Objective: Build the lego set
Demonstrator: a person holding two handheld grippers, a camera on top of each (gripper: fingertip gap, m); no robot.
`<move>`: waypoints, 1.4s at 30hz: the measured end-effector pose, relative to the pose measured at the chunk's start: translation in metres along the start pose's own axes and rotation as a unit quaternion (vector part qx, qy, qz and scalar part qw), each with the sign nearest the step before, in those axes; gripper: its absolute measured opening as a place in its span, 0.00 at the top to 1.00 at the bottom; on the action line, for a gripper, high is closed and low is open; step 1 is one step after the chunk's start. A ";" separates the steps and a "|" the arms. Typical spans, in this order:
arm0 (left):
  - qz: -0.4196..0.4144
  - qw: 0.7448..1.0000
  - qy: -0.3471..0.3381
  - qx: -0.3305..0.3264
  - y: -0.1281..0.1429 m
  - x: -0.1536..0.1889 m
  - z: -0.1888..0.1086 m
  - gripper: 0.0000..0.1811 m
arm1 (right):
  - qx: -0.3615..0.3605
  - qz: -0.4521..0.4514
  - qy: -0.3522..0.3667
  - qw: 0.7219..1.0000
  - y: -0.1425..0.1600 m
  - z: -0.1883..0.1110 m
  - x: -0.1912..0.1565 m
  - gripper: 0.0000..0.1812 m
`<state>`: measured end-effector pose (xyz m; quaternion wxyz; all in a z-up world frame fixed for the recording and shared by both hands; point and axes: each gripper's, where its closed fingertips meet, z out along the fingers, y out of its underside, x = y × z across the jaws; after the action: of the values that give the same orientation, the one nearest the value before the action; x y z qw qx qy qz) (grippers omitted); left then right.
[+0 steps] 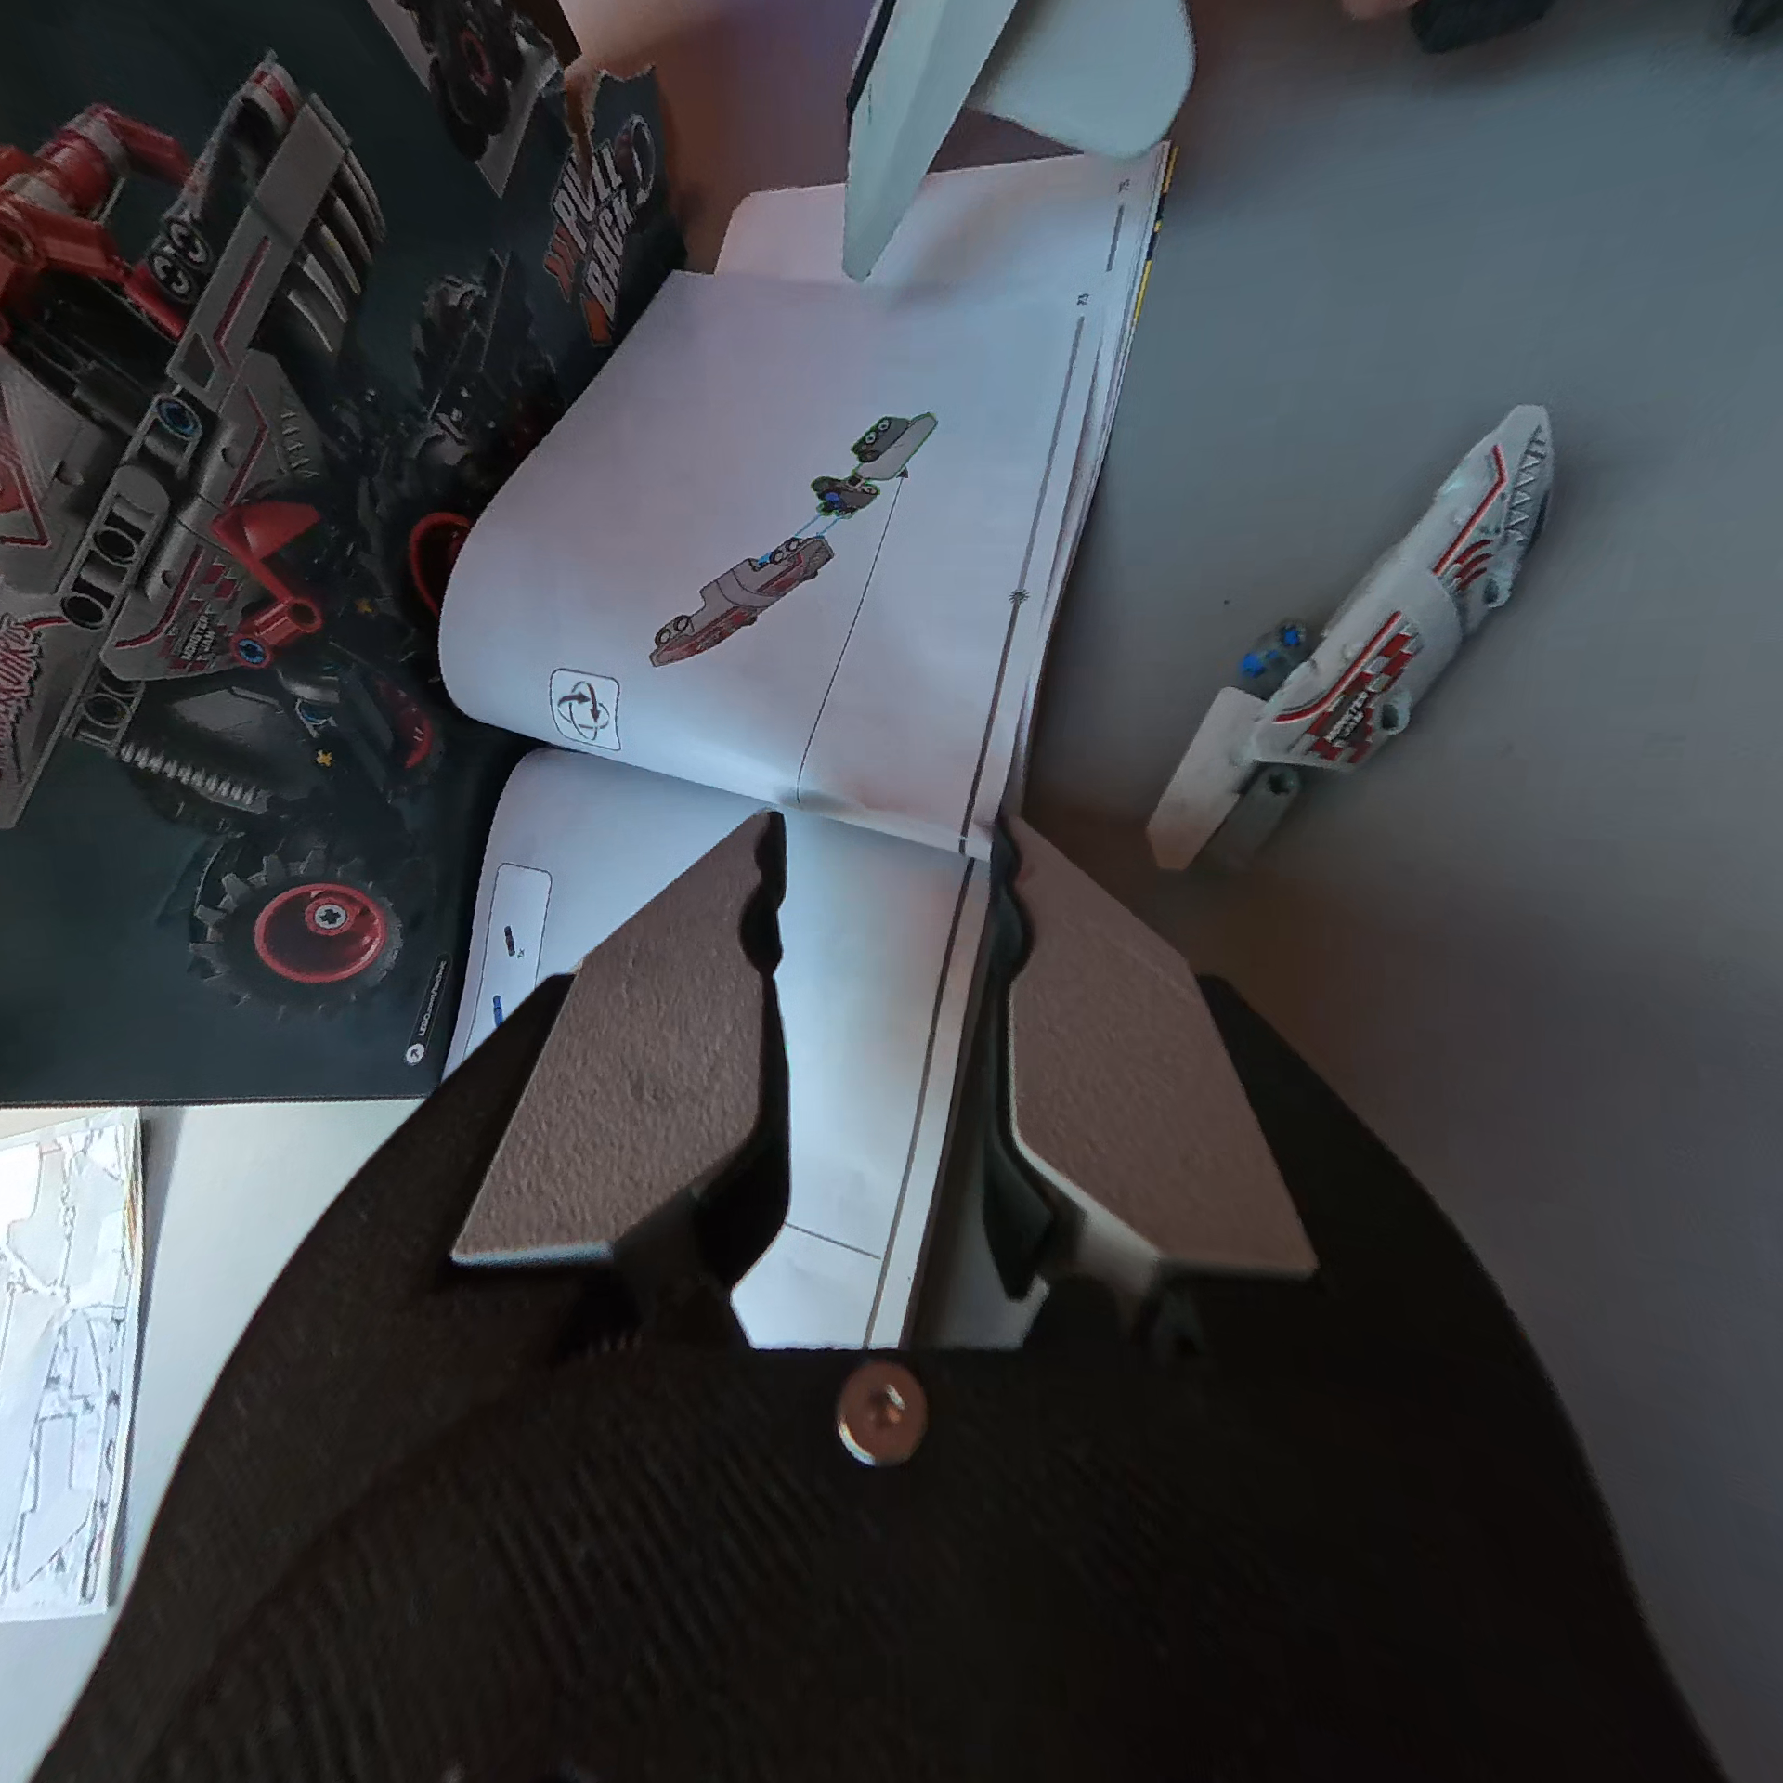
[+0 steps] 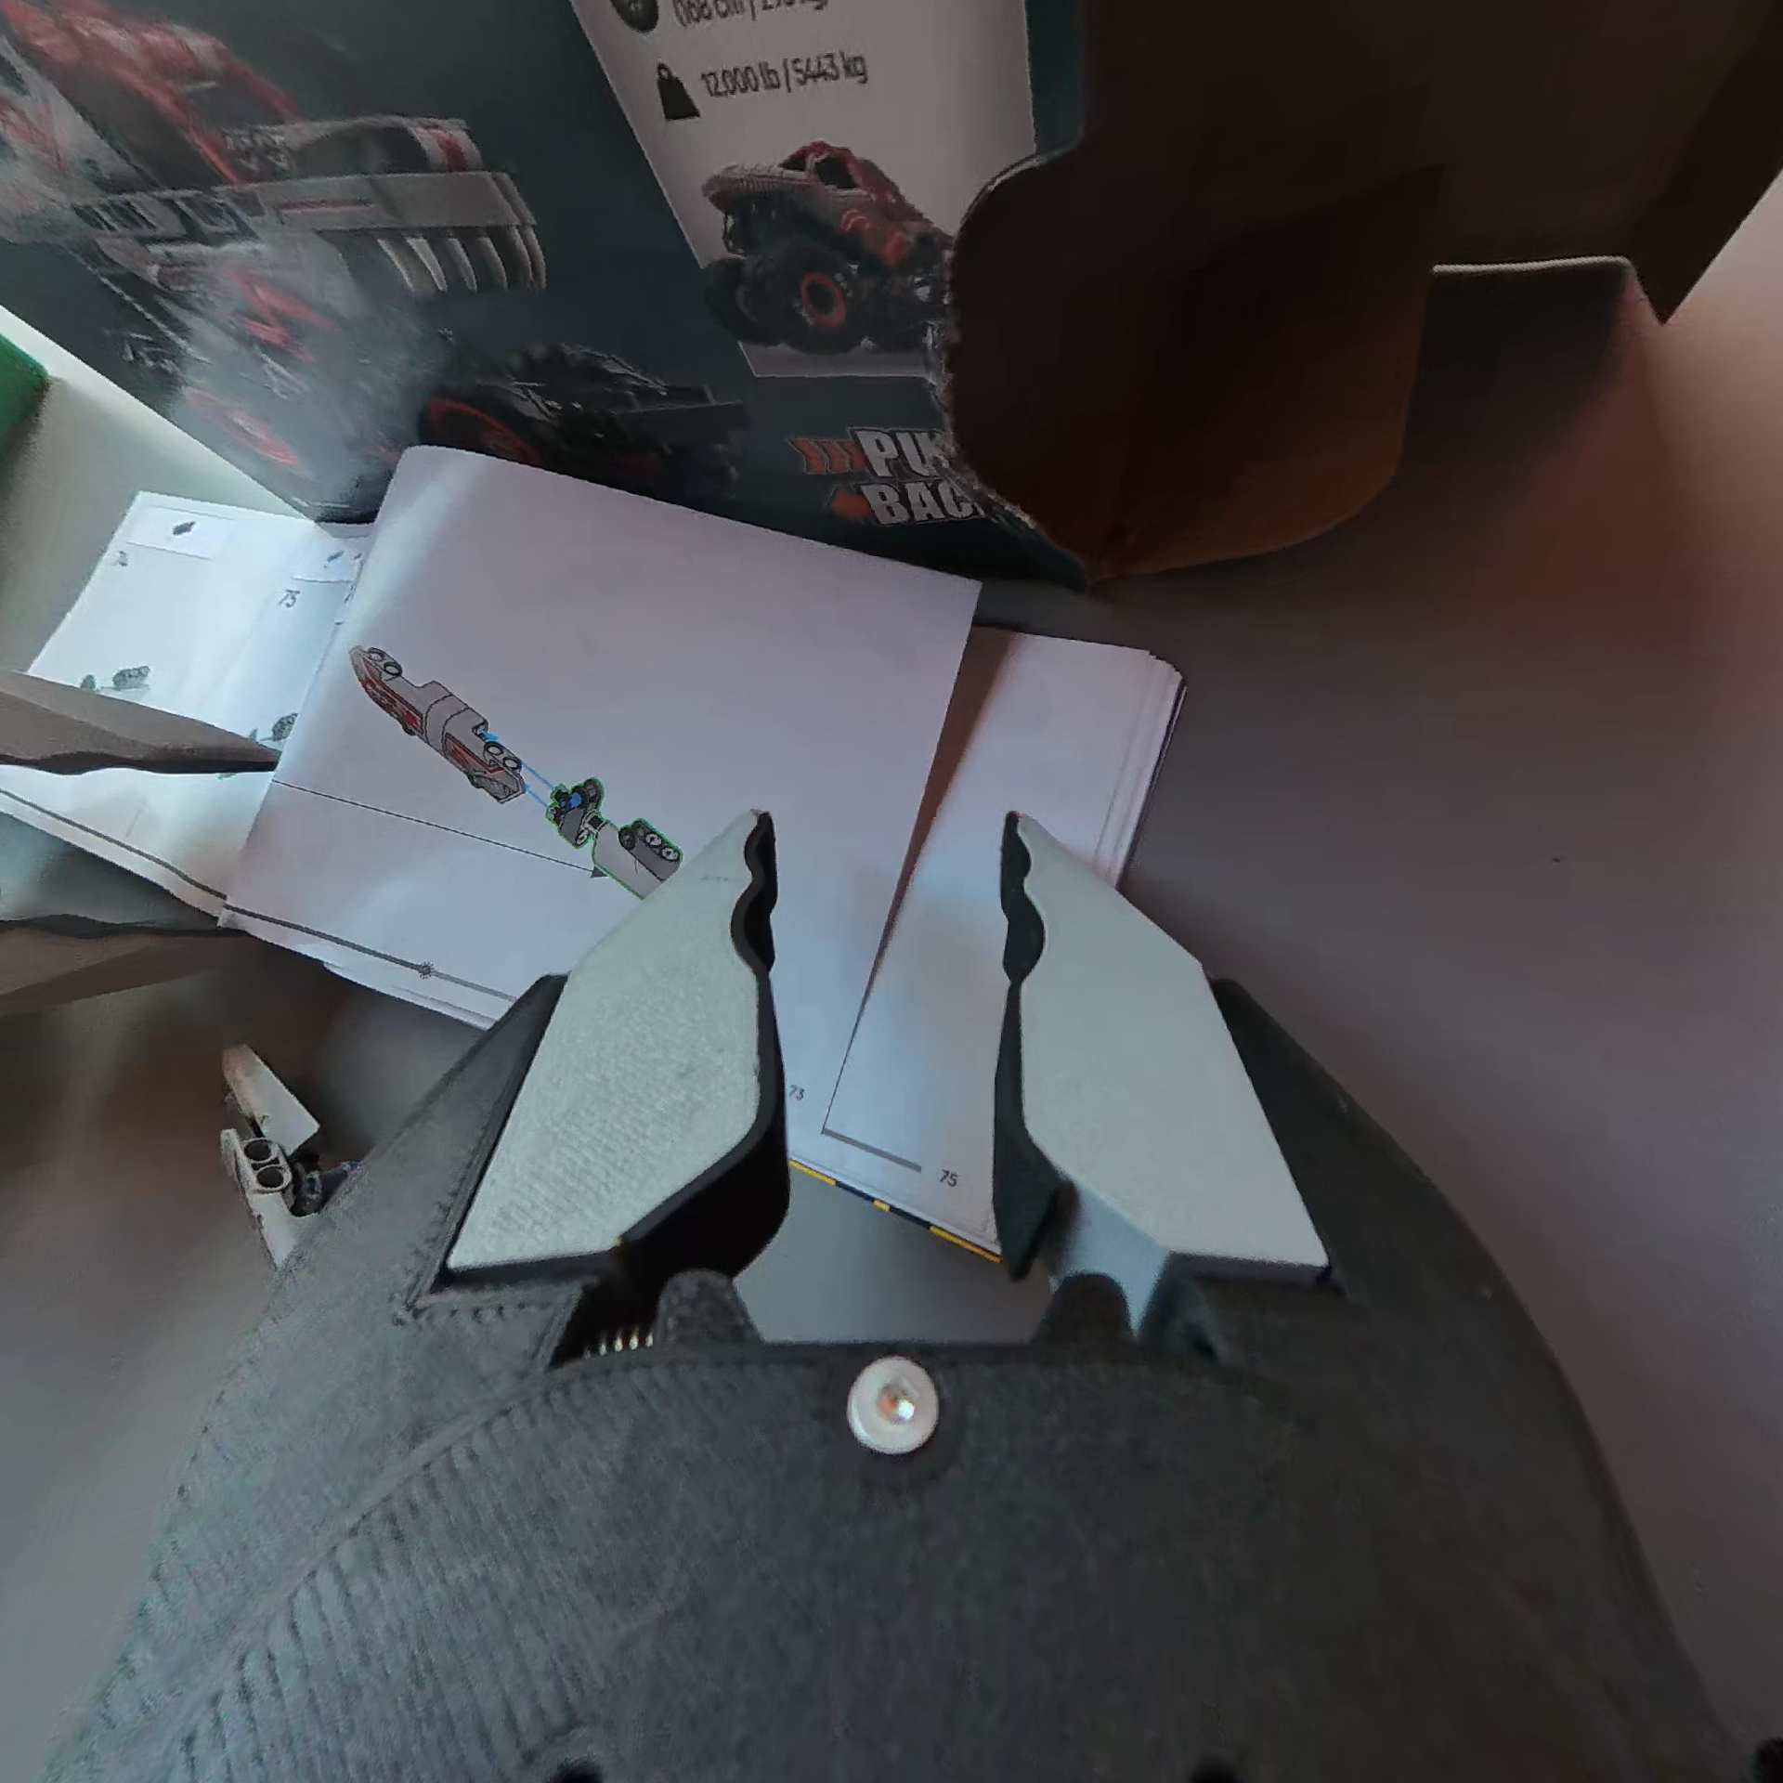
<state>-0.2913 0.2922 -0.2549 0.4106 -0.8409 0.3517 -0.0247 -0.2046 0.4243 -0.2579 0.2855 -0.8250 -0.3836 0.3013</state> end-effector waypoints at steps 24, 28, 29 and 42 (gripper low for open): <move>-0.018 1.000 0.012 -0.004 0.005 0.000 -0.001 0.78 | -0.020 0.040 -0.116 0.992 0.007 0.008 -0.030 0.73; -0.019 1.000 0.012 -0.004 0.005 0.000 -0.001 0.78 | -0.020 0.041 -0.117 0.992 0.007 0.008 -0.030 0.73; -0.019 1.000 0.012 -0.003 0.005 0.000 -0.001 0.78 | -0.020 0.039 -0.119 0.992 0.007 0.007 -0.030 0.72; -0.018 1.000 0.012 -0.005 0.006 0.000 -0.001 0.78 | -0.017 0.041 -0.113 0.993 0.006 0.006 -0.027 0.71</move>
<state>-0.2950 0.2891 -0.2588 0.4015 -0.8489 0.3413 -0.0409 -0.2203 0.4010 -0.2591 0.2139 -0.8052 -0.3843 0.3978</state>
